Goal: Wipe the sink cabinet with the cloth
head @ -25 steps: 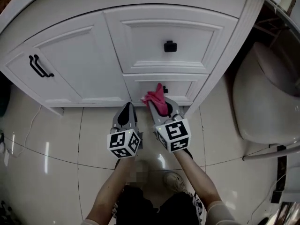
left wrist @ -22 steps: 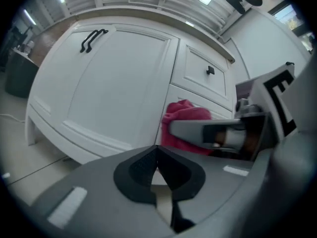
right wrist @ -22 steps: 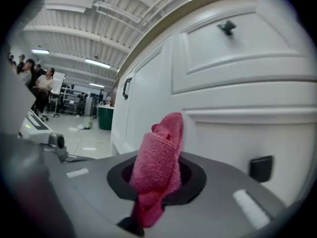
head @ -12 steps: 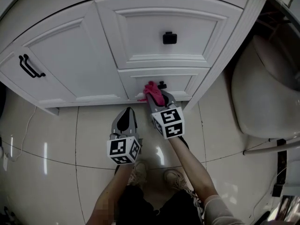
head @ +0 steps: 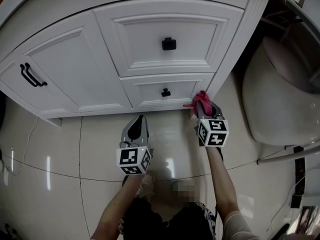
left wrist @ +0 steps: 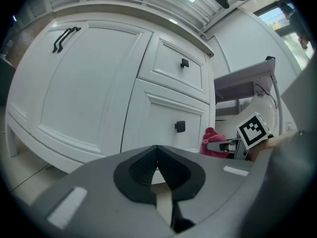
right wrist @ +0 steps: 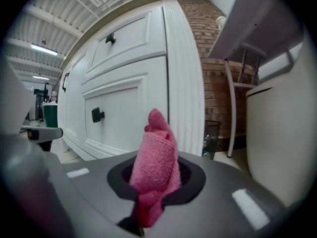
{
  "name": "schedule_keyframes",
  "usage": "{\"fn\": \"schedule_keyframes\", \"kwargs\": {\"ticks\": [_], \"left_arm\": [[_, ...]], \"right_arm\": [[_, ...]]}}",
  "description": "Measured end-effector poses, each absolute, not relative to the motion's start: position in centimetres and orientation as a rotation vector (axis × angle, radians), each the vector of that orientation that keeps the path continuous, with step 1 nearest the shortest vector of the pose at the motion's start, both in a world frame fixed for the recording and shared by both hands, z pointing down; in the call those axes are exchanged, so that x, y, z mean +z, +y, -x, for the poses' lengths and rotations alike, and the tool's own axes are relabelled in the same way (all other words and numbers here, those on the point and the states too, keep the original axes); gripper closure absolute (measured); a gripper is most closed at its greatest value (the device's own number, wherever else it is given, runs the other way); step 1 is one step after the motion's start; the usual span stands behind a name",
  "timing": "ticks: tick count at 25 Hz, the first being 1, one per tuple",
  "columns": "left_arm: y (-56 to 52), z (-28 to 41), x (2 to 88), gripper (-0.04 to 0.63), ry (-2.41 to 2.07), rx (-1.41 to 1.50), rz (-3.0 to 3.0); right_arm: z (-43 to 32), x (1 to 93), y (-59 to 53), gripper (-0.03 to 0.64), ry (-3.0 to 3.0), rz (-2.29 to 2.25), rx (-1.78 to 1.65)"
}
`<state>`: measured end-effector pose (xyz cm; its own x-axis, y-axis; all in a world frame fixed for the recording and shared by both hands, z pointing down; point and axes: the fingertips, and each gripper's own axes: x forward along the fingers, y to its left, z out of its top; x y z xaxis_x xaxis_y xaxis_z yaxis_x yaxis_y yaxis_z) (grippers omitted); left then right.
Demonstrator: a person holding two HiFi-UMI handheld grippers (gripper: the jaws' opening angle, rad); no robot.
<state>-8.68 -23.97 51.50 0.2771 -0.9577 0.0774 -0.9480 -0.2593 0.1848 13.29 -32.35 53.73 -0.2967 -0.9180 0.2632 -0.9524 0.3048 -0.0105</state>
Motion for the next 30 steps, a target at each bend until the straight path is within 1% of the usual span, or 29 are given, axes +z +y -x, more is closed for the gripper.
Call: {"fn": "schedule_keyframes", "kwargs": {"ticks": [2,4,6,10,12,14,16,19,21,25,30], "left_arm": [[-23.9,9.0,51.6,0.594,-1.792,-0.078,-2.331],[-24.0,9.4,51.9,0.594,-1.805,-0.068,-2.322],[-24.0,9.8,52.5,0.594,-1.816,-0.042,-2.313],[-23.4,12.0,53.6,0.594,-1.883,-0.051,-2.229],[-23.0,13.4,53.6,0.594,-1.926,-0.062,-2.192],[-23.2,14.1,53.4,0.594,-1.945,-0.080,-2.172],[-23.5,14.1,53.5,0.595,-1.940,-0.093,-2.166],[-23.8,13.6,53.4,0.595,-1.916,-0.095,-2.195],[-24.0,13.0,53.2,0.595,-1.898,-0.094,-2.224],[-23.7,11.9,53.2,0.595,-1.870,-0.063,-2.270],[-23.5,11.8,54.1,0.595,-1.874,-0.018,-2.244]], "right_arm": [[-14.7,53.8,-32.2,0.561,-2.334,-1.793,0.283],[-14.0,53.4,-31.4,0.561,-2.364,-1.818,0.333],[-9.6,52.9,-30.0,0.563,-2.481,-1.692,0.316],[4.4,53.4,-27.5,0.563,-2.692,-1.181,0.154],[9.7,54.2,-26.8,0.561,-2.727,-1.012,0.098],[13.1,55.2,-27.1,0.561,-2.729,-0.928,0.084],[14.5,55.8,-27.8,0.564,-2.716,-0.906,0.090],[13.8,56.1,-29.0,0.563,-2.696,-0.942,0.103],[11.4,56.5,-29.6,0.563,-2.670,-1.011,0.131],[2.1,57.6,-30.9,0.563,-2.586,-1.281,0.240],[-7.5,58.6,-31.9,0.563,-2.439,-1.481,0.288]]}}
